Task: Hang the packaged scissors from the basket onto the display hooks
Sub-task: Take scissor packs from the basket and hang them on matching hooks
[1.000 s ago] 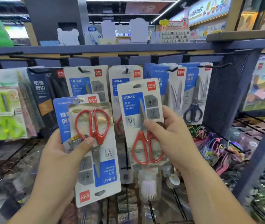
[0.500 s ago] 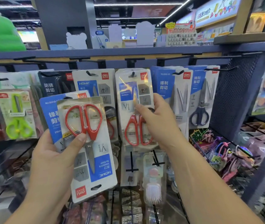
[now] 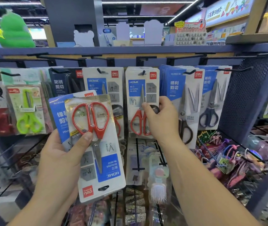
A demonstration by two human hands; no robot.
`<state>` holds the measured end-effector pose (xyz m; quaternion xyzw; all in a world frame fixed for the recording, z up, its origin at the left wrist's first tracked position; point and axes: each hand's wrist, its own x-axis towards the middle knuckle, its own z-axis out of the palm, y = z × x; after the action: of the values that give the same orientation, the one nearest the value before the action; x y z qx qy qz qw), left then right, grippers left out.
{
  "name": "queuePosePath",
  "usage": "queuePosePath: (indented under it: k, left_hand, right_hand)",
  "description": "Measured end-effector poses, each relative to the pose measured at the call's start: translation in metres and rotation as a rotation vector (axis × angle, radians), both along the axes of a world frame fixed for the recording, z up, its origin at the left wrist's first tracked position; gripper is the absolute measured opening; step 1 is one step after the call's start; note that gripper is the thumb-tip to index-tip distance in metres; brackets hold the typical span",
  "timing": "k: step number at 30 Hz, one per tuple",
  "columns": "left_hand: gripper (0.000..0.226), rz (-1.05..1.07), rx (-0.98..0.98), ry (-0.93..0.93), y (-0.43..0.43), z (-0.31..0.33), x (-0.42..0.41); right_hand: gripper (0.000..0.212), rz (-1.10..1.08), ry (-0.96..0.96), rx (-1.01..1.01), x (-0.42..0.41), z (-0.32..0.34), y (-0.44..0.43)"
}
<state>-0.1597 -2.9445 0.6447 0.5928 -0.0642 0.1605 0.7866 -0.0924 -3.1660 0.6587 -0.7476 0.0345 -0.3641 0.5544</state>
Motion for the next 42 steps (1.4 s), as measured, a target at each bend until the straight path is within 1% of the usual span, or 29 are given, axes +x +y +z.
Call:
queuePosePath:
  k: [2, 4, 6, 8, 9, 10, 11, 12, 13, 14, 16, 17, 19, 22, 25, 26, 27, 28, 29, 30, 31, 32, 33, 35, 37, 39, 40, 41, 42]
  left_hand:
    - [0.031, -0.012, -0.011, 0.004, -0.001, 0.0, -0.001]
    - [0.03, -0.023, -0.009, 0.006, -0.001, 0.002, -0.003]
    - [0.028, -0.031, -0.005, 0.002, -0.001, 0.002, -0.003]
    - [0.028, -0.051, -0.003, -0.009, -0.002, 0.002, -0.003]
    - [0.03, -0.066, 0.003, -0.015, -0.003, 0.002, -0.003]
    - [0.032, -0.084, 0.011, -0.018, -0.005, 0.002, -0.004]
    - [0.035, -0.105, 0.018, -0.014, -0.006, 0.001, -0.004]
    - [0.037, -0.128, 0.028, -0.007, -0.008, 0.001, -0.004]
    - [0.038, -0.146, 0.04, 0.001, -0.009, 0.0, -0.004]
    - [0.037, -0.163, 0.05, 0.012, -0.011, -0.002, -0.004]
    - [0.035, -0.197, 0.048, 0.038, -0.013, -0.005, -0.004]
    - [0.037, -0.219, 0.046, 0.044, -0.014, -0.007, -0.005]
    - [0.045, -0.263, 0.056, 0.055, -0.014, -0.011, -0.005]
    - [0.052, -0.292, 0.084, 0.059, -0.013, -0.016, -0.006]
    - [0.048, -0.267, 0.055, 0.057, -0.014, -0.019, -0.003]
    - [0.047, -0.25, 0.054, 0.046, -0.014, -0.019, -0.003]
    - [0.047, -0.236, 0.07, 0.032, -0.013, -0.018, -0.002]
    - [0.046, -0.226, 0.106, 0.012, -0.012, -0.016, -0.001]
    - [0.044, -0.212, 0.156, -0.011, -0.009, -0.013, 0.0]
    - [0.042, -0.203, 0.21, -0.032, -0.007, -0.011, 0.001]
    - [0.042, -0.205, 0.258, -0.045, -0.003, -0.009, 0.003]
    - [0.042, -0.219, 0.295, -0.05, 0.0, -0.006, 0.004]
    - [0.043, -0.24, 0.323, -0.05, 0.003, -0.004, 0.005]
    - [0.047, -0.269, 0.352, -0.054, 0.005, 0.0, 0.004]
    - [0.045, -0.25, 0.334, -0.068, 0.005, 0.001, 0.004]
    - [0.041, -0.239, 0.267, -0.067, 0.002, 0.0, 0.003]
    - [0.042, -0.238, 0.224, -0.058, 0.0, 0.001, 0.002]
    - [0.043, -0.232, 0.186, -0.048, -0.001, 0.001, 0.001]
    - [0.043, -0.22, 0.154, -0.04, -0.002, 0.002, 0.001]
  right_hand:
    - [0.028, -0.013, 0.004, 0.022, -0.005, -0.001, 0.002]
    - [0.045, 0.003, -0.012, 0.025, -0.015, -0.005, 0.007]
    - [0.062, 0.007, -0.081, -0.026, -0.031, -0.009, 0.018]
    - [0.069, -0.005, -0.171, -0.093, -0.051, -0.01, 0.032]
    - [0.069, 0.002, -0.178, -0.141, -0.061, -0.009, 0.038]
    - [0.067, 0.064, -0.154, -0.169, -0.07, -0.008, 0.044]
    - [0.067, 0.182, -0.088, -0.158, -0.076, -0.006, 0.048]
    - [0.064, 0.33, -0.016, -0.096, -0.081, -0.004, 0.05]
    - [0.056, 0.454, 0.041, -0.031, -0.083, -0.006, 0.05]
    - [0.046, 0.523, 0.071, 0.022, -0.083, -0.007, 0.049]
    - [0.032, 0.512, 0.065, 0.047, -0.08, -0.011, 0.046]
    - [0.03, 0.494, 0.041, 0.068, -0.079, -0.012, 0.044]
    - [0.027, 0.447, -0.015, 0.182, -0.078, -0.013, 0.042]
    - [0.024, 0.327, -0.086, 0.31, -0.078, -0.015, 0.036]
    - [0.033, 0.298, -0.106, 0.38, -0.08, -0.016, 0.033]
    - [0.042, 0.294, -0.108, 0.4, -0.082, -0.015, 0.031]
    - [0.055, 0.267, -0.105, 0.388, -0.085, -0.014, 0.027]
    - [0.072, 0.209, -0.098, 0.314, -0.088, -0.012, 0.021]
    - [0.09, 0.121, -0.088, 0.158, -0.09, -0.009, 0.014]
    - [0.103, 0.017, -0.073, -0.074, -0.092, -0.005, 0.006]
    - [0.107, -0.077, -0.061, -0.348, -0.092, -0.001, -0.001]
    - [0.105, -0.133, -0.059, -0.604, -0.092, 0.002, -0.007]
    - [0.1, -0.134, -0.064, -0.801, -0.091, 0.006, -0.011]
    - [0.092, -0.063, -0.032, -1.054, -0.094, 0.017, -0.013]
    - [0.099, 0.036, 0.124, -1.168, -0.098, 0.029, -0.009]
    - [0.11, 0.103, 0.265, -1.181, -0.1, 0.034, -0.008]
    - [0.109, 0.125, 0.308, -1.185, -0.1, 0.033, -0.008]
    - [0.099, 0.153, 0.314, -1.177, -0.1, 0.03, -0.008]
    - [0.082, 0.193, 0.291, -1.15, -0.099, 0.025, -0.01]
